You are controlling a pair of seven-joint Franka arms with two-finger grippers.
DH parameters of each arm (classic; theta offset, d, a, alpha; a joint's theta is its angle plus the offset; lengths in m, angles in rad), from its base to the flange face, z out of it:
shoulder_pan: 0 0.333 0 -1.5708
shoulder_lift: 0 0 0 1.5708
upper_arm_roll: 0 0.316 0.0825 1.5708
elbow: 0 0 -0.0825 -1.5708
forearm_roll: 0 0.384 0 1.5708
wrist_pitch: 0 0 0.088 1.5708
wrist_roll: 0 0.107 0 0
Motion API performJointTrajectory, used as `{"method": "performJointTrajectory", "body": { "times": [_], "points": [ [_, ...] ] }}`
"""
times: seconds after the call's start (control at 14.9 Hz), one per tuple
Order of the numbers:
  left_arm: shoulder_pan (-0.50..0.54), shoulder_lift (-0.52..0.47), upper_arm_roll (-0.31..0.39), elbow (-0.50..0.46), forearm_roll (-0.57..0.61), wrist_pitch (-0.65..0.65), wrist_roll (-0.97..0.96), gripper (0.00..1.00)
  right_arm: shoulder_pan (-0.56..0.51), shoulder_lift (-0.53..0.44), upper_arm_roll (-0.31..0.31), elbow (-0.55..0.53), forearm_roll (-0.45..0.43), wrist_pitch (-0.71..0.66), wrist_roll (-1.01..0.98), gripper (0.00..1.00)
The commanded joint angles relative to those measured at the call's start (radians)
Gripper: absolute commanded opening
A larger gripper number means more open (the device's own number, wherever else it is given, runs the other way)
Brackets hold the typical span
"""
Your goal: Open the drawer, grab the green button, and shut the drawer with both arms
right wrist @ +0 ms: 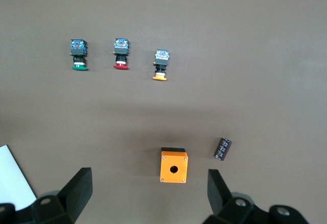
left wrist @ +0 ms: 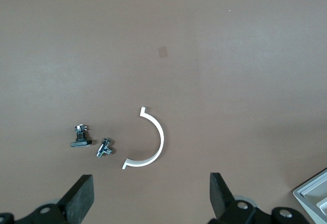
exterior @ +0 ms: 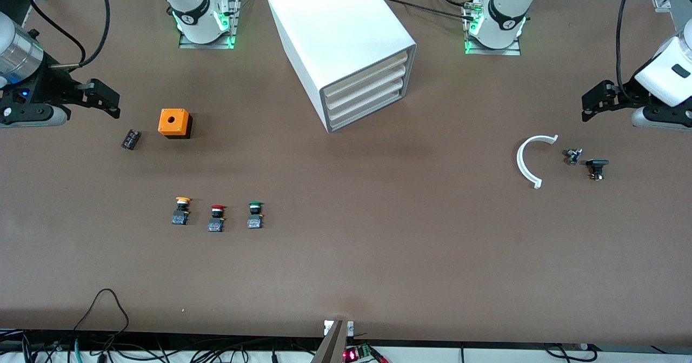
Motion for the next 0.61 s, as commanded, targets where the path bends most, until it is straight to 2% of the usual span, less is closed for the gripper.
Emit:
{"method": "performJointTrajectory", "body": {
  "times": [0.0, 0.54],
  "points": [
    [-0.007, -0.009, 0.012, -0.012, -0.040, 0.014, -0.006, 1.00, -0.001, 0.010, 0.006, 0.026, -0.015, -0.010, 0.001, 1.00],
    [-0.009, -0.009, 0.010, -0.009, -0.040, 0.009, -0.045, 1.00, -0.001, 0.010, 0.006, 0.026, -0.015, -0.007, 0.001, 1.00]
  ]
}}
